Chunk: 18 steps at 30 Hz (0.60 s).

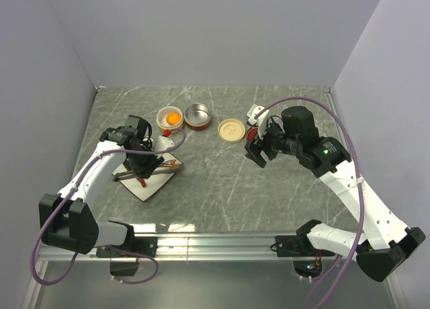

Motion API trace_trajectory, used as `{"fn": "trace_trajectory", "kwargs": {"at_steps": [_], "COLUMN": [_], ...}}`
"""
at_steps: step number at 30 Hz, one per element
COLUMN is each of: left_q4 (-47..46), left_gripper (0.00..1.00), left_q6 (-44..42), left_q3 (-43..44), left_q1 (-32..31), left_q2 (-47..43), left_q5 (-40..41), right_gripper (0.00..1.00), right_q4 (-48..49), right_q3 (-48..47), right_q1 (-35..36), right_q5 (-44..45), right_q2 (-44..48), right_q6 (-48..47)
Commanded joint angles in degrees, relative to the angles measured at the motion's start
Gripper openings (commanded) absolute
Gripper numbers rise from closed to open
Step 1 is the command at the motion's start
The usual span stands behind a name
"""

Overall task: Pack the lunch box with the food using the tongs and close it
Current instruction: Pick up the food using the clamp

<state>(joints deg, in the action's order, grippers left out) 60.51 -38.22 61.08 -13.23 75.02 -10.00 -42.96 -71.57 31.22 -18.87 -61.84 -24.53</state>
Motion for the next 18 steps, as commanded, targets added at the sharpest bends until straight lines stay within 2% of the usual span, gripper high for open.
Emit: {"fn": "trace_trajectory", "kwargs": {"at_steps": [1, 18], "left_q4": [0.1, 2.3], "left_gripper": [0.41, 0.39], "left_q6": [0.9, 2.4], "left_q3": [0.2, 4.4], "left_q1": [-0.4, -0.4], "left_q2": [-2.2, -2.9], "left_q5": [-0.5, -2.3], "right_gripper": [0.83, 0.83], "right_q4": [1.4, 1.5], "right_q3": [-0.2, 0.1], "right_q1": [-0.4, -0.3], "right_q5": [0.4, 0.2], "right_q2": [1.4, 1.6], "right_q6": [-0.3, -0.4]}}
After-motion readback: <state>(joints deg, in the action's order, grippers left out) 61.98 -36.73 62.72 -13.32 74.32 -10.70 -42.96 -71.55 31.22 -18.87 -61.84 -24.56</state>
